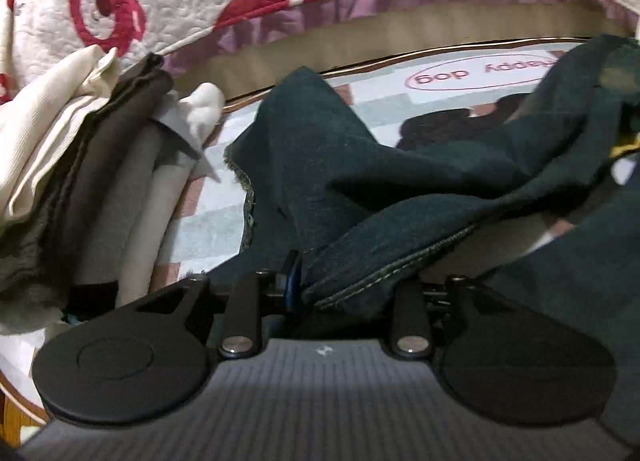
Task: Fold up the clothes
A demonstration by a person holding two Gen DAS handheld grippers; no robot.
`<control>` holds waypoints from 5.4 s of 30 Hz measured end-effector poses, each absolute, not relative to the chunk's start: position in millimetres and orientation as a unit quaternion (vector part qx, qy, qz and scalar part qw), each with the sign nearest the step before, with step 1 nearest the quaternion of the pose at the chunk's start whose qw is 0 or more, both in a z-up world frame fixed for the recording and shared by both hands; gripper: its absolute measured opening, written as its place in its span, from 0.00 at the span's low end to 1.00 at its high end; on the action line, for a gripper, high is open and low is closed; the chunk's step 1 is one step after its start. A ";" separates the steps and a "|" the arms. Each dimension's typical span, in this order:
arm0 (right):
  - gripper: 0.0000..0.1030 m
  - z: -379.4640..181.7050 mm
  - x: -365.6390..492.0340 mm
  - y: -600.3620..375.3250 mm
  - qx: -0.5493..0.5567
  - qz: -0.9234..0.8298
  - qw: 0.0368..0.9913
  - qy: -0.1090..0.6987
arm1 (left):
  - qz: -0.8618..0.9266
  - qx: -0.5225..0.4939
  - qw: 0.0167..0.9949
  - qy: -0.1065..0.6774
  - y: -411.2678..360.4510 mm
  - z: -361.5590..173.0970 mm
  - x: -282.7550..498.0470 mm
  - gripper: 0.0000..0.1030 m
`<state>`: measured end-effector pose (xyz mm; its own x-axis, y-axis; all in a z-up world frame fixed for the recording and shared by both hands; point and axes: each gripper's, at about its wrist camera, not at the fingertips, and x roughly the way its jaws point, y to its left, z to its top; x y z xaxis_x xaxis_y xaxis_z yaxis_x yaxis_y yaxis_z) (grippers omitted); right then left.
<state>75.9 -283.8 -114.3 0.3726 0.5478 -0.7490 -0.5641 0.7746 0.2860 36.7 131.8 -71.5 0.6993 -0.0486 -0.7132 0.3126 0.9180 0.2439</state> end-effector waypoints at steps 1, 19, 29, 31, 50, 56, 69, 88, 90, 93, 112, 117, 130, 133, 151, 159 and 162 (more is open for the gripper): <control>0.01 -117.6 76.0 -281.3 -0.017 0.335 0.822 0.460 | -0.107 0.162 0.905 0.380 134.7 -68.1 36.0 0.33; 0.38 -113.1 96.4 -340.6 0.210 0.225 0.850 0.427 | -0.037 -0.025 0.912 0.408 178.2 -18.4 24.6 0.45; 0.38 -137.5 111.6 -358.8 0.221 0.162 0.857 0.436 | -0.117 -0.009 0.906 0.407 128.1 -15.9 110.6 0.59; 0.38 -142.2 115.4 -364.7 0.222 0.149 0.859 0.436 | -0.137 0.023 0.895 0.424 106.4 -33.9 132.4 0.59; 0.41 -164.0 137.2 -386.1 0.230 0.075 0.864 0.441 | 0.010 0.087 0.949 0.303 106.1 -32.2 140.3 0.04; 0.49 -158.2 134.4 -355.8 0.104 0.073 0.885 0.448 | 0.048 0.062 0.958 0.275 116.7 -25.2 170.4 0.04; 0.51 -143.6 131.6 -354.7 0.057 0.057 0.898 0.433 | 0.092 0.109 0.945 0.295 112.0 -57.8 212.5 0.49; 0.54 -111.0 82.7 -615.7 0.225 -0.176 0.890 0.355 | 0.134 -0.337 0.821 0.440 221.5 -127.1 134.7 0.61; 0.54 -114.2 79.0 -641.3 0.242 -0.192 0.884 0.352 | 0.134 -0.356 0.808 0.450 217.1 -130.2 137.8 0.61; 0.54 -119.4 85.4 -644.9 0.234 -0.175 0.889 0.354 | 0.133 -0.347 0.815 0.445 212.0 -129.4 143.5 0.61; 0.71 -172.2 129.4 -630.3 0.239 -0.147 0.879 0.385 | 0.159 -0.359 0.827 0.402 228.9 -140.4 154.4 0.70; 0.74 -183.1 150.1 -612.5 0.118 -0.132 0.914 0.366 | 0.158 -0.314 0.841 0.410 217.4 -139.4 158.6 0.71; 0.15 -97.9 126.4 -562.4 -0.053 -0.231 0.940 0.245 | 0.149 -0.232 0.869 0.410 197.5 -137.8 158.0 0.72; 0.15 -91.9 118.7 -583.1 -0.047 -0.277 0.929 0.243 | 0.137 -0.228 0.872 0.410 192.5 -137.3 157.2 0.73; 0.00 -150.9 148.1 -626.9 -0.042 -0.308 0.898 0.310 | 0.136 -0.147 0.886 0.418 191.0 -139.2 176.0 0.00; 0.19 -130.8 121.2 -658.8 0.165 -0.254 0.903 0.304 | 0.131 -0.015 0.894 0.428 158.0 -117.9 153.9 0.31; 0.26 -122.1 105.9 -657.0 0.261 -0.213 0.897 0.287 | 0.081 -0.024 0.899 0.429 139.2 -106.1 137.0 0.40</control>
<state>105.9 -657.0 -122.1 0.7444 -0.2329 -0.6258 0.5325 0.7726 0.3458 137.0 139.2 -106.1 0.6193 0.1249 -0.7751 -0.1661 0.9858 0.0261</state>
